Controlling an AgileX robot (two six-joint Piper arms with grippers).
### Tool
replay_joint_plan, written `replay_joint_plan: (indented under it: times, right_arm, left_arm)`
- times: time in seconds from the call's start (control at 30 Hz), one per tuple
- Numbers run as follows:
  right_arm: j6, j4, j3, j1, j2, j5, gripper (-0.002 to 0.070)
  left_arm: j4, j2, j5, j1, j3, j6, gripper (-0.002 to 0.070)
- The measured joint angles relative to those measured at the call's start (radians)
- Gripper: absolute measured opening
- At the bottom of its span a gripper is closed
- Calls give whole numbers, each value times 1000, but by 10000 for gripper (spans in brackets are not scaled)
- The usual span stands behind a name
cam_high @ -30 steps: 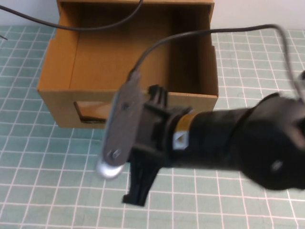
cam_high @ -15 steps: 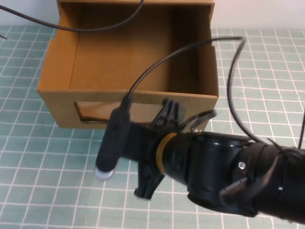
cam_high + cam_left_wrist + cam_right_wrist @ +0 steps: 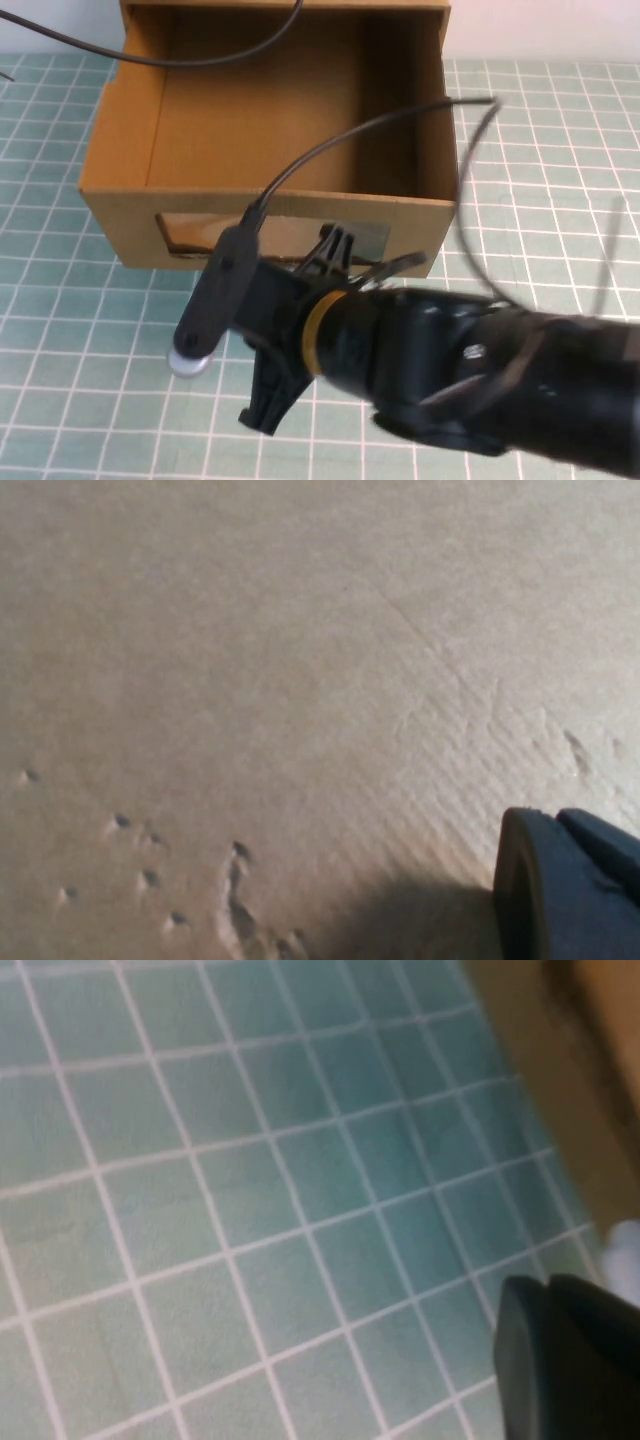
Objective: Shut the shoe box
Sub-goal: Close the shoe box with your right arm
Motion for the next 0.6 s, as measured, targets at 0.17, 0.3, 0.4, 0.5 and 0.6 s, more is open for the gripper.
replay_joint_plan:
  times: [0.17,0.3,0.4,0.5,0.6]
  right_arm:
    - [55,-86,0,0,79,-4,-14]
    - [203,-254,-11,0,115,34,-14]
    - [361,-442,-20,0,141,76,-14]
    - [538,-647,-20,0,154,107,-14]
    - [650,-796,-24,0,155,144,-14]
  left_arm:
    - [0,0,2,0,0,0,-5]
    - [0,0,2,0,0,0,-5]
    - [0,0,4,0,0,0,-5]
    - [0,0,4,0,0,0,-5]
    - [0,0,6,0,0,0,-5]
